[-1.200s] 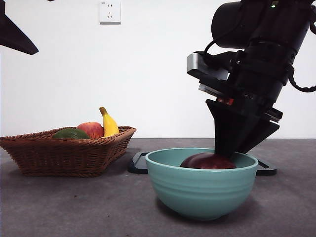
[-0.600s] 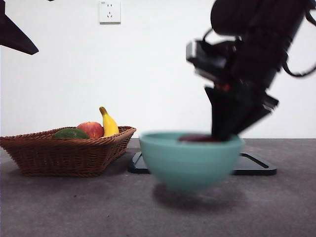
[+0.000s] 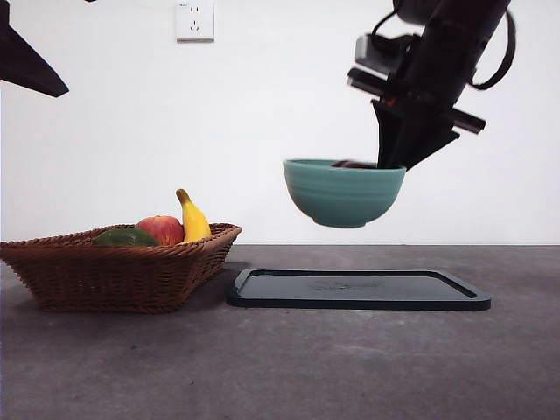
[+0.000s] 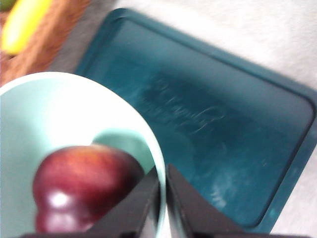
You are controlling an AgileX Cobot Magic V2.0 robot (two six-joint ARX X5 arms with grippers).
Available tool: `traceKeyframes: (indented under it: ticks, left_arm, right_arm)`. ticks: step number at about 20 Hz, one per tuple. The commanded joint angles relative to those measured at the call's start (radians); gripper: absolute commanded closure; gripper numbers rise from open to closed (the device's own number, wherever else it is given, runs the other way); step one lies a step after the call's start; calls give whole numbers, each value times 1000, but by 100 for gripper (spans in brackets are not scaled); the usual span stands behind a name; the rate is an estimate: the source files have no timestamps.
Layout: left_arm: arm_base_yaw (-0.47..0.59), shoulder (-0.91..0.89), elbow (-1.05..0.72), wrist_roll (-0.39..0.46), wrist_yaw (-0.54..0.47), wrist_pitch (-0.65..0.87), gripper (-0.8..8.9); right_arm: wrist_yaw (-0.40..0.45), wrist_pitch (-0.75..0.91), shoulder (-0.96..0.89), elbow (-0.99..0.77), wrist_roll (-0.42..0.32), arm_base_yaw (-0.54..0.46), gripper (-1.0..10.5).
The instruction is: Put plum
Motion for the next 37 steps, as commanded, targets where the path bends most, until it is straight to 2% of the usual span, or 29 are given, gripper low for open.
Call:
traceKeyframes:
  ticks: [1, 10, 19, 20, 22, 25, 30, 37]
  left_arm:
    - [-5, 6, 11, 13, 6, 7, 410]
    - [-5, 6, 11, 13, 6, 6, 410]
    - [-5, 6, 11, 13, 5, 6, 410]
    - [-5, 6, 11, 13, 6, 6, 410]
    - [-5, 6, 11, 13, 5, 6, 410]
    - [-5, 6, 11, 13, 6, 6, 410]
    - [-5, 6, 11, 13, 5, 7, 410]
    - [-5, 6, 11, 13, 5, 7, 410]
  right_arm:
    - [0, 2, 90, 70, -4, -17, 936]
    - [0, 48, 310, 184, -3, -46, 936]
    - [-6, 34, 341, 184, -2, -49, 933]
    - [-6, 34, 341, 184, 2, -49, 919]
    - [-6, 35, 335, 185, 22, -49, 802]
    - [-5, -20, 327, 247, 22, -49, 788]
    - [-5, -162, 229, 352, -2, -49, 788]
    - [-7, -261, -136, 287, -17, -49, 788]
